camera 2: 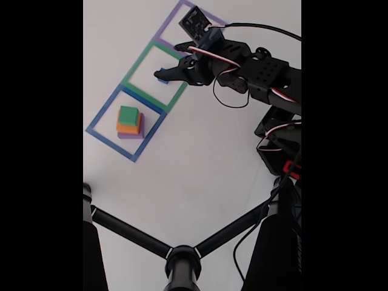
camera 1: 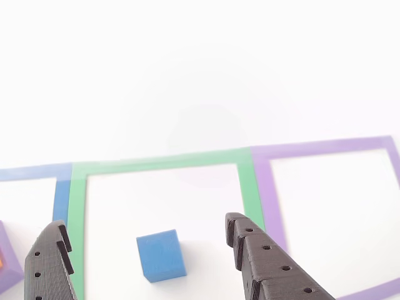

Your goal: Tower of hanoi

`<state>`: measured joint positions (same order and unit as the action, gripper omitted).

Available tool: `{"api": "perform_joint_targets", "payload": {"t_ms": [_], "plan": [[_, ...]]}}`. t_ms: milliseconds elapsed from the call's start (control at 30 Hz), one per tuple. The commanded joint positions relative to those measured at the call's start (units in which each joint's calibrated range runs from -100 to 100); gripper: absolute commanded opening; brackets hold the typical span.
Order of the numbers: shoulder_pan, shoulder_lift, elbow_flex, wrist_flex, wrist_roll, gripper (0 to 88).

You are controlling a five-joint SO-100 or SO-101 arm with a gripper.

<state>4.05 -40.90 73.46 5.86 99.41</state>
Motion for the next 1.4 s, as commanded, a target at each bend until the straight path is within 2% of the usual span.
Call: {"api": "perform_joint_targets", "payload": {"t_ms": [0,367,833,1367], "plan": [[-1.3,2.6,3.3,-10.9,0.6,28.7],[-1.3,18.6,8.5,-34.0,0.6,28.4],[-2.1,35.1,8.6,-51.6,0.6,28.3],[-3.4,45.1,6.7,-59.4,0.6,26.5]]}}
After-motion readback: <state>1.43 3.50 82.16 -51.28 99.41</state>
